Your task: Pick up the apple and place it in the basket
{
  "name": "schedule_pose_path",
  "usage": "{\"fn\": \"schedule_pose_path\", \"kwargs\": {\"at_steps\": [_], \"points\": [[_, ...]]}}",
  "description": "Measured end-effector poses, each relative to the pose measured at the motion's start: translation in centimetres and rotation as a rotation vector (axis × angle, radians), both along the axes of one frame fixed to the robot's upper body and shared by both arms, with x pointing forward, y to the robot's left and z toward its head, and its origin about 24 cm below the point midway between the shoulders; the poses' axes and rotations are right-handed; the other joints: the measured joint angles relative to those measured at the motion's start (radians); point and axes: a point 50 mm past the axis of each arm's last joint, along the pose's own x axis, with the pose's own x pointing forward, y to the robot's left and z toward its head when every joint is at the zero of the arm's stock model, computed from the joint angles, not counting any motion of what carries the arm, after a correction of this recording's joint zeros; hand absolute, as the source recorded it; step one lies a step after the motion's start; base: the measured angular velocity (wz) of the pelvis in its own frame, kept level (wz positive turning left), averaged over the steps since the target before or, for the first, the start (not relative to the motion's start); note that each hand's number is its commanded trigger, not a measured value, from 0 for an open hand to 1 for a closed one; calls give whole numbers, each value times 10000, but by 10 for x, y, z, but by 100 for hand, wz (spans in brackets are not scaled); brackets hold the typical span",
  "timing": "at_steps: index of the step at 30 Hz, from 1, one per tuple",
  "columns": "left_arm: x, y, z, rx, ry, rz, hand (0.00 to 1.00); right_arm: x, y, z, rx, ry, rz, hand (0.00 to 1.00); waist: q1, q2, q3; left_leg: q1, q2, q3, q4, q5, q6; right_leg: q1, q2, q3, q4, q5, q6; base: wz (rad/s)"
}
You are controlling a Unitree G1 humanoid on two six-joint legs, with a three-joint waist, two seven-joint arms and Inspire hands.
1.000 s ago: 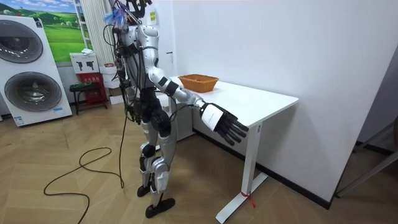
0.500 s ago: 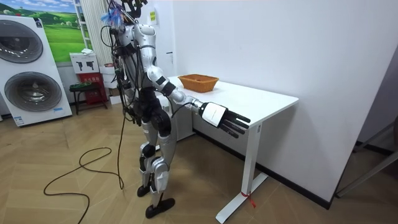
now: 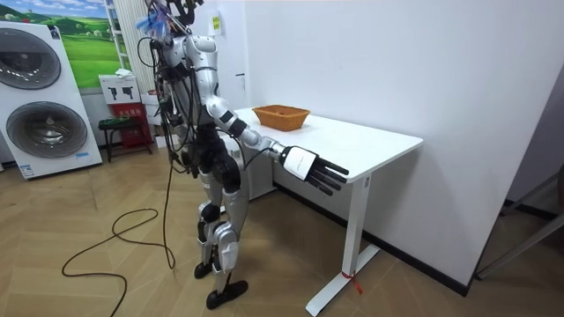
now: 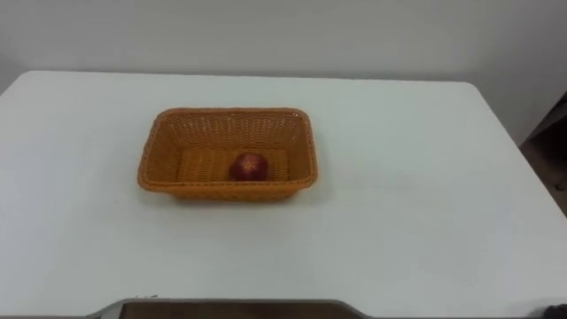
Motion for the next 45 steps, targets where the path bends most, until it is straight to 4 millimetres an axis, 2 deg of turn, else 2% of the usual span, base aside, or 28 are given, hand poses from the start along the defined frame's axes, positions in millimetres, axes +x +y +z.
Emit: {"fn": "schedule_pose_path", "kwargs": {"at_steps": [1,3,6,7,11,15,20,22,26,29,31,32,33,36,38,40,45], "points": [[1,0,0,-29,-89,-43,0,4,0,3,-103,-258,-226,0,8,22,47,-28,-2,11,1,1,-2,-35,0,-14,2,0,0,0],[2,0,0,-55,-205,-55,0,6,-1,7,-244,-534,-524,0,8,51,71,-153,-51,80,2,4,-4,-185,0,-17,13,0,-1,-8],[-1,0,0,-80,-260,-19,0,11,-9,17,-638,-1179,-1577,0,-38,86,82,-355,-55,202,11,23,7,-404,-8,-16,22,-1,-2,-6],[0,1,1,-48,-360,91,0,9,-13,20,-601,-1442,-2185,0,-72,49,60,-423,-58,204,9,26,13,-466,-14,-34,23,-1,-2,0],[-1,7,3,94,-566,475,0,-2,-22,22,-199,-2103,-4045,0,-221,-29,65,-443,-55,206,10,27,12,-456,-8,-28,15,-2,-1,0],[-1,10,4,244,-659,575,0,-23,-25,13,438,-2074,-5561,0,-518,-160,146,-440,-68,205,-13,28,14,-460,-16,-24,21,-11,12,0],[2,17,7,431,-972,832,0,-58,-26,-1,1795,-2668,-8333,0,-660,-345,159,-520,-59,226,10,23,15,-545,10,285,29,-26,20,-2],[1,18,8,458,-968,848,0,-74,-19,-12,2537,-2727,-9221,0,-769,-354,110,-616,-66,218,28,19,16,-619,8,256,32,-26,20,0],[0,18,7,394,-874,872,0,-105,-1,-34,3908,-2169,-10295,0,-805,-314,106,-647,-60,210,185,-23,33,-597,4,252,77,-25,20,0],[-1,15,6,232,-694,898,0,-128,24,-52,5133,-1457,-10694,0,-784,-236,108,-648,-62,95,184,-64,54,-623,-8,207,217,-35,23,0],[-7,13,5,124,-368,1021,0,-138,46,-64,6211,-855,-10363,0,-706,-160,87,-617,-78,133,189,-61,59,-612,-22,268,213,-35,24,-6],[-9,13,4,99,-248,1041,0,-141,51,-66,6447,-619,-10133,0,-714,-147,81,-597,-83,138,190,-58,62,-587,-23,295,203,-35,24,-5],[-13,11,3,18,-33,1055,0,-145,59,-71,6915,-291,-9689,0,-712,-110,96,-526,-86,141,196,-56,62,-512,-21,350,189,-36,23,0],[-23,3,0,-258,240,1319,0,-150,69,-76,7671,553,-8352,0,-671,-30,89,-437,-85,192,225,-58,60,-478,-32,339,168,-74,13,-3],[-20,-1,-2,-400,244,1354,0,-147,71,-78,7995,1443,-6741,0,-530,-20,85,-432,-84,219,230,-52,56,-507,-43,365,182,-108,-4,-4],[-16,-2,-3,-454,373,1287,0,-138,73,-80,8051,3114,-4059,0,-410,-23,93,-434,-74,221,270,-49,50,-519,-26,379,179,-131,-22,0],[-11,-10,-6,-670,677,696,0,-113,75,-84,7762,5310,-52,0,-148,79,100,-371,-73,210,300,-48,47,-459,-19,356,185,-128,-25,0]]}}
